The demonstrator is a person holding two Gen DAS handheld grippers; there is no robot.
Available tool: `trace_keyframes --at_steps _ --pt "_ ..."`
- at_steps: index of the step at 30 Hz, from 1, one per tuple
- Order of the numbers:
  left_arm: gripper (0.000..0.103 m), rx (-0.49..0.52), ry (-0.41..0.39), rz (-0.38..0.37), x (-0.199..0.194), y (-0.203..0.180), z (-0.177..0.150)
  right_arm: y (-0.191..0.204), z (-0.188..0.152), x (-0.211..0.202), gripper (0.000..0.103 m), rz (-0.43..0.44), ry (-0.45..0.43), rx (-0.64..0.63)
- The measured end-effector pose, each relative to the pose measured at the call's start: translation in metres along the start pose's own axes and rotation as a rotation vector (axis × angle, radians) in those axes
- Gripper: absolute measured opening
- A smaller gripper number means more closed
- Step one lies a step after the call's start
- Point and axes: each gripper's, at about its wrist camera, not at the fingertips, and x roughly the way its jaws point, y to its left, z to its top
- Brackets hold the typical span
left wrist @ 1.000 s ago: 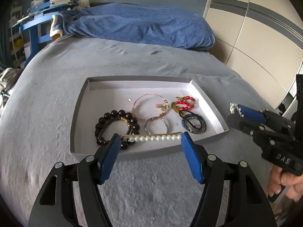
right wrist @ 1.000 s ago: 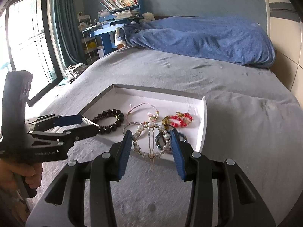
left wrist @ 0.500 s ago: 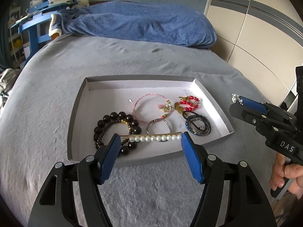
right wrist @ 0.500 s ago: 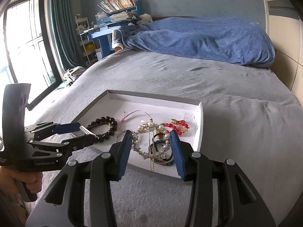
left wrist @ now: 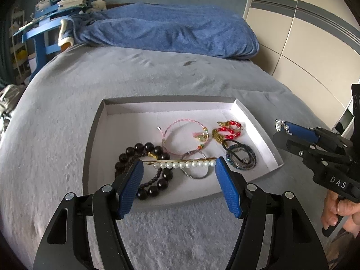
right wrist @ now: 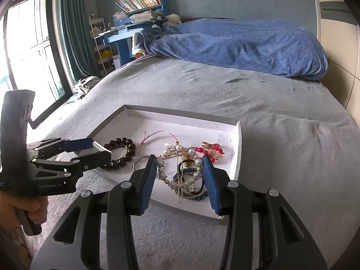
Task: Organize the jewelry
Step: 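Carry the hair pin into the tray with the left tool while the right tool carries the clip, then open both tools to release the hair pin and pearl clip in the tray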
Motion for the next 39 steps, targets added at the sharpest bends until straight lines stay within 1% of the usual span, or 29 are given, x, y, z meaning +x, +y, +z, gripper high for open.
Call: trace_keyframes --at_steps 14,21,28,34,39 --pt "0.067 0.012 0.025 0.026 0.032 0.010 0.013 -0.005 0.004 0.038 0.041 -0.013 0.051 -0.023" --pt "0.067 0.019 0.056 0.031 0.050 0.013 0.014 -0.005 0.002 0.058 0.041 -0.017 0.084 -0.035" --pt "0.067 0.030 0.087 0.042 0.064 0.015 0.011 -0.004 -0.002 0.071 0.041 -0.023 0.117 -0.053" --pt "0.067 0.017 0.113 0.052 0.070 0.019 0.007 -0.004 -0.004 0.075 0.041 -0.023 0.132 -0.058" --pt "0.067 0.012 0.112 0.053 0.070 0.020 0.006 -0.005 -0.006 0.079 0.042 -0.030 0.151 -0.061"
